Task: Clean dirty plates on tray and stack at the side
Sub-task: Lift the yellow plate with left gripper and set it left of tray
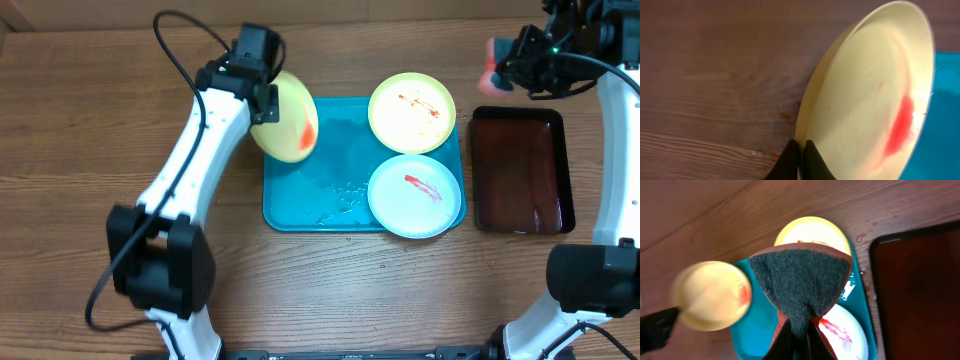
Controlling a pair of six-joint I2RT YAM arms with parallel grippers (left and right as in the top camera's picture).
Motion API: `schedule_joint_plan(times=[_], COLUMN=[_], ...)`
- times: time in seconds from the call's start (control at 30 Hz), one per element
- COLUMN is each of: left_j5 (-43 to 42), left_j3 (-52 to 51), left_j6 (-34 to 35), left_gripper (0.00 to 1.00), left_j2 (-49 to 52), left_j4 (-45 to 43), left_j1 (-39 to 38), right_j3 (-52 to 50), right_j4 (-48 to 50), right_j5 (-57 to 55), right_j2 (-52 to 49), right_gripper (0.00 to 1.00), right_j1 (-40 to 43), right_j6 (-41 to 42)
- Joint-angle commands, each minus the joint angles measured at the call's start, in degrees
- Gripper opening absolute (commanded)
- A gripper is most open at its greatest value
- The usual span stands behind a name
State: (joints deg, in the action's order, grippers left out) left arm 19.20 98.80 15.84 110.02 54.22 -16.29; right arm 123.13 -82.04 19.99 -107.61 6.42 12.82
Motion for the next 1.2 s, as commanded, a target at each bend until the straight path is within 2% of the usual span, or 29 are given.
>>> schedule_joint_plan(times=[0.0, 0.3, 0.6, 0.83, 1.17], left_j5=[13.86, 33.44, 44.09, 57.4, 69.11], left_j3=[1.66, 1.6, 1.6, 1.6, 1.6], left_j6=[-1.64, 1.44, 2.25, 3.98, 6.03], left_gripper=[0.05, 0.04, 0.04, 0.04, 0.04], left_j2=[-3.76, -2.8, -2.75, -2.75, -2.75], left_j4=[-0.39, -0.7, -0.35, -0.2, -0.33], left_j1=[-5.38, -15.32, -18.78, -22.45, -24.59], right_j3=[1.03, 1.01, 1.01, 1.01, 1.01], right_j4=[-0.17, -0.63, -1.03, -1.01, -1.05], right_j5=[-1.92, -3.5, -4.98, -4.96, -4.96], right_j2=[1.16, 1.16, 1.16, 1.16, 1.16], right_gripper=[0.04, 0.04, 0.04, 0.04, 0.04], right_j1=[0.09, 0.09, 0.09, 0.09, 0.09], right_j6=[-1.09, -1.11, -1.11, -1.11, -1.09])
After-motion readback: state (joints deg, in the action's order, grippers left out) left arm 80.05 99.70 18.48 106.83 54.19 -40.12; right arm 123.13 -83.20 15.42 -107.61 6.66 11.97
